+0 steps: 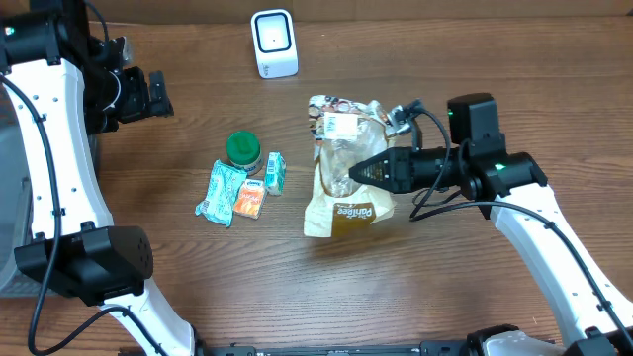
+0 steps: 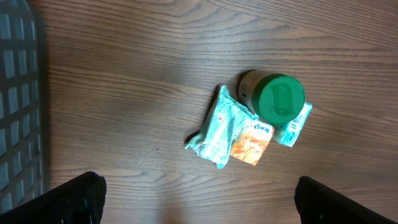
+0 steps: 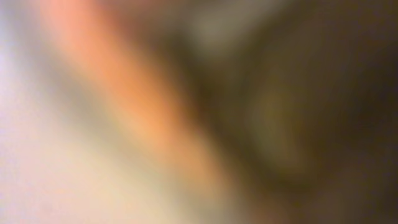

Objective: Scan the item barcode

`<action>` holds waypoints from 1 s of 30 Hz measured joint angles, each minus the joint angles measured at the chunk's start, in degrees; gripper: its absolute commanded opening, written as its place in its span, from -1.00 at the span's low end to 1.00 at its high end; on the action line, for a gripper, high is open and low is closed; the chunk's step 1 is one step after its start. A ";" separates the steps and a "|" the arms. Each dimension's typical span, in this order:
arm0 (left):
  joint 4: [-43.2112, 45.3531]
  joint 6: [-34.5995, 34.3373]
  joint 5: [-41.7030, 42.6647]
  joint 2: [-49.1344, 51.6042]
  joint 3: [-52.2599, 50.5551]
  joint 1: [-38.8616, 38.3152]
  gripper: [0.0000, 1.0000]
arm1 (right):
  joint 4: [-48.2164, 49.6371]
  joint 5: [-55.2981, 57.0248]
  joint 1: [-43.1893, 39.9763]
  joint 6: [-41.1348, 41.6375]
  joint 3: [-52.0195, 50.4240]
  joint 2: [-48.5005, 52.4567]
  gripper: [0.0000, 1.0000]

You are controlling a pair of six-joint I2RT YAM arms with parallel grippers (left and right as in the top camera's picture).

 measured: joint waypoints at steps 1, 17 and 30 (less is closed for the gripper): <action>0.00 0.00 -0.02 0.00 0.00 0.00 0.99 | -1.27 0.68 0.74 -0.13 0.98 0.00 -0.92; 0.00 0.00 -0.42 0.00 0.00 0.00 0.99 | -20.85 5.53 2.71 -5.03 16.92 0.00 -0.92; 0.00 0.00 -0.44 0.00 0.00 0.00 0.99 | -37.42 14.40 2.71 -11.45 27.54 0.00 -0.92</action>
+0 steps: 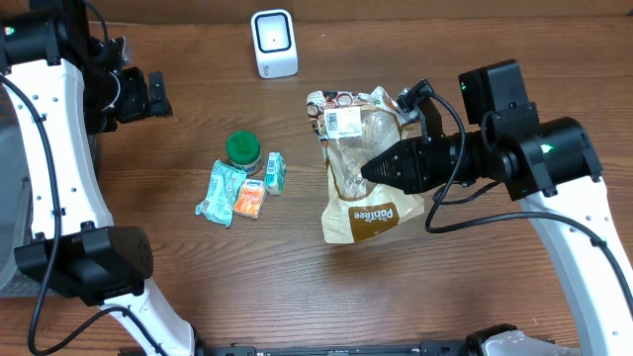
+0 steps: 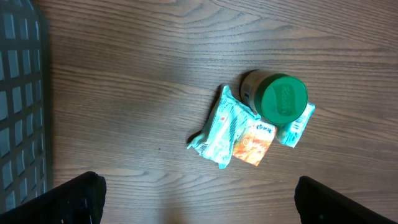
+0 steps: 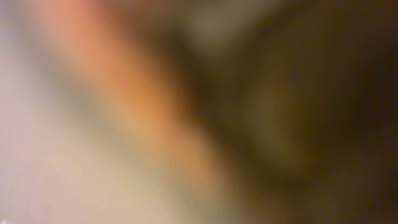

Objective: Scan the item barcode
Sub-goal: 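Carry the bread bag with the right gripper to the barcode scanner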

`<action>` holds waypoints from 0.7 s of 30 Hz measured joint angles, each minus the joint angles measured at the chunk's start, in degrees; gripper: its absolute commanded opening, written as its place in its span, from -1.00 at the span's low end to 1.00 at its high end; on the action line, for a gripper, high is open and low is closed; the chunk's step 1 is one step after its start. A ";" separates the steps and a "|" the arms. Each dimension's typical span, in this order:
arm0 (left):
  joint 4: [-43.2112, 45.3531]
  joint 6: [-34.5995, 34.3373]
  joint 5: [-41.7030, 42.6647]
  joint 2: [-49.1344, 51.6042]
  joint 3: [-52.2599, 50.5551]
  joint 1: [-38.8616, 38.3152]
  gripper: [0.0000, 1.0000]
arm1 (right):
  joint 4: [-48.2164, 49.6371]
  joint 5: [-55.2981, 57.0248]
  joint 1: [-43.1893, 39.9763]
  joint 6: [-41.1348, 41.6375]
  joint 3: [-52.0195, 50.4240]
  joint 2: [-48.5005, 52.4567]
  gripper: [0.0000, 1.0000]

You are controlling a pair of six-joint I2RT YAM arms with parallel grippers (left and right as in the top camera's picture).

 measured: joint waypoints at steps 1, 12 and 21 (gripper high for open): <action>0.00 0.00 0.00 0.00 0.00 0.00 0.99 | -0.35 0.26 0.00 -0.20 0.09 0.00 -0.92; 0.00 0.00 0.00 0.00 0.00 0.00 0.99 | -2.29 6.64 0.02 1.14 2.64 1.14 -0.93; 0.00 0.00 -0.02 0.00 0.00 0.00 0.99 | -7.17 22.03 4.74 2.27 29.46 20.13 -0.93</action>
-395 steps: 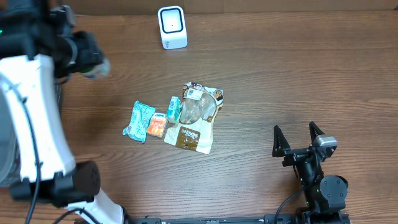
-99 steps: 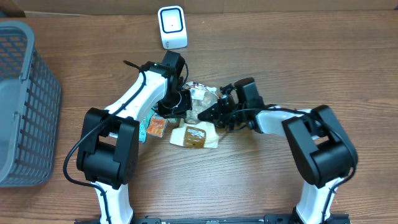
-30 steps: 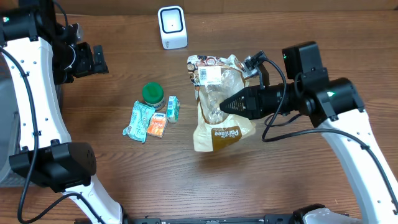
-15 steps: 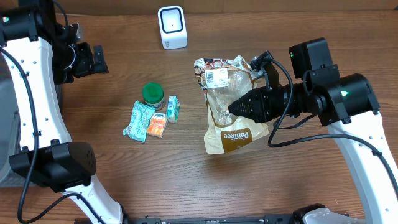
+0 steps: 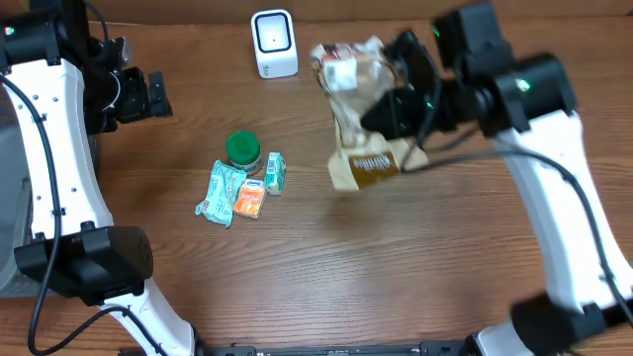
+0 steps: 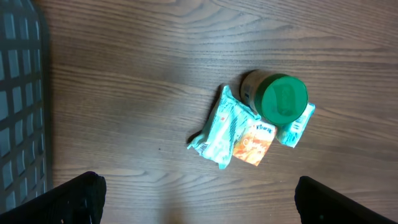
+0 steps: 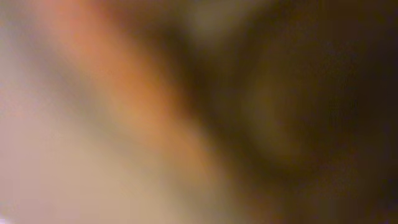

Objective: Scan the item barcode
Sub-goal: 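Carry the bread bag with the right gripper to the barcode scanner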

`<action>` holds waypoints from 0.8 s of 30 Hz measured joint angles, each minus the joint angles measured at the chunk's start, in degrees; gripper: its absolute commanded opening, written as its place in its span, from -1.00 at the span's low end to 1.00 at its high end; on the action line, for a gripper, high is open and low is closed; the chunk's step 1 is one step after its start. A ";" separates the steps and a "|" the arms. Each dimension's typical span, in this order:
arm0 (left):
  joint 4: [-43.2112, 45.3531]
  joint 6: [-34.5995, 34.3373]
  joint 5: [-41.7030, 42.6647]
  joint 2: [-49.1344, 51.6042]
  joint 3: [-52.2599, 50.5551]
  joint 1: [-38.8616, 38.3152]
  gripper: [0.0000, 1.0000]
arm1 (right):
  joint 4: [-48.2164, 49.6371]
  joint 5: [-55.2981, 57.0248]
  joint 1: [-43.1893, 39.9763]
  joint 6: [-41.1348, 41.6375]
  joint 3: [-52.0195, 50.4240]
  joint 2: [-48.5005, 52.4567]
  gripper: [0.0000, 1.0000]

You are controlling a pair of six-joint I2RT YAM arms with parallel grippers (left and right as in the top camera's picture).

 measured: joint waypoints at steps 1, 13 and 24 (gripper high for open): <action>0.00 0.00 0.00 0.00 0.00 0.00 0.99 | 1.09 3.43 1.27 0.11 3.52 2.91 -0.92; 0.00 0.00 0.00 0.00 0.00 0.00 0.99 | 33.03 50.93 10.38 -9.03 8.63 19.93 -0.92; 0.02 0.00 0.00 0.00 0.00 0.00 0.99 | 60.33 62.38 12.04 -39.26 8.66 34.64 -0.92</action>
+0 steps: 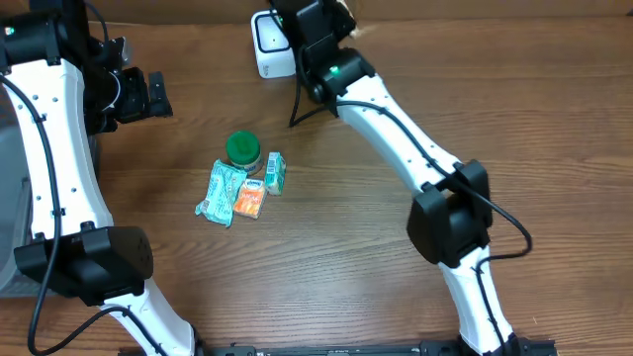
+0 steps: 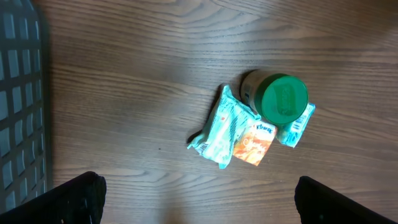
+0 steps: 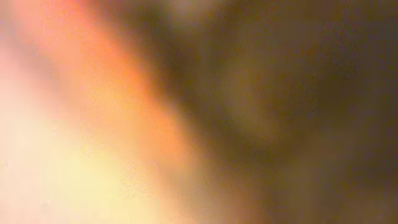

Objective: Scan the item barcode
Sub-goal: 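Carry the bread bag with the right gripper to the barcode scanner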

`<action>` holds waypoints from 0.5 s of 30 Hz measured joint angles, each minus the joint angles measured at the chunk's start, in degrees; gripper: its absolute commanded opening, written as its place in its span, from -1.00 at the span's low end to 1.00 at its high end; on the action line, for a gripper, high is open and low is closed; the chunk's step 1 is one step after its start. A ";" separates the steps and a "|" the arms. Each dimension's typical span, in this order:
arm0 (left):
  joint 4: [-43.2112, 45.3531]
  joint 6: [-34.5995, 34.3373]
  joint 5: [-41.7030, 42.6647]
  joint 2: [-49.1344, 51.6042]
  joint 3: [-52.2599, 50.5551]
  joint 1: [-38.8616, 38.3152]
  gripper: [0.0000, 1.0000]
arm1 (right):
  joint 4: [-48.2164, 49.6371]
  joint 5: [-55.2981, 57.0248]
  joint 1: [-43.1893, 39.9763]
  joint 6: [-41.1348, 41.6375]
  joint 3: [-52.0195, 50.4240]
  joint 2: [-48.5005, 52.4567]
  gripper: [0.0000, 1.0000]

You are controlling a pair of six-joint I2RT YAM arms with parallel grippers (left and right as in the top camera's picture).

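The white scanner [image 1: 267, 54] stands at the table's far edge. My right arm [image 1: 381, 99] is raised high toward the overhead camera, and its wrist [image 1: 316, 30] hangs over the scanner. It hides its own fingers and the bread bag there. An orange and brown blur fills the right wrist view: the bag [image 3: 124, 124] held right against the lens. My left gripper [image 2: 199, 199] is open and empty, high over the table's left side, also seen in the overhead view [image 1: 150, 96].
A green-lidded jar [image 1: 242, 150], a teal packet [image 1: 220, 191], an orange packet [image 1: 249, 201] and a small teal carton [image 1: 274, 171] lie together left of centre. A grey basket [image 2: 18, 106] is at the table's left edge.
My right arm has moved from right of the scanner to directly over it and closer to the overhead camera. The bag no longer shows in the overhead view. The left arm is unchanged.
First my right gripper was shut on the bread bag lying mid-table. Then the bag was lifted off the wood. After that it hung just right of the scanner with its label up. Now the arm covers the scanner. The left arm stayed still throughout.
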 measured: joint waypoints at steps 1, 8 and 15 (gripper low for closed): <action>-0.04 0.00 0.00 0.00 0.00 0.00 0.99 | 1.86 0.17 0.00 -1.86 0.00 0.72 -0.92; -0.02 0.00 0.00 0.00 0.00 0.00 0.99 | 15.45 0.48 0.04 -16.02 0.00 7.43 -0.92; -0.02 0.00 0.00 0.00 0.00 0.00 0.99 | 20.81 0.13 -0.02 -21.51 0.00 14.14 -0.92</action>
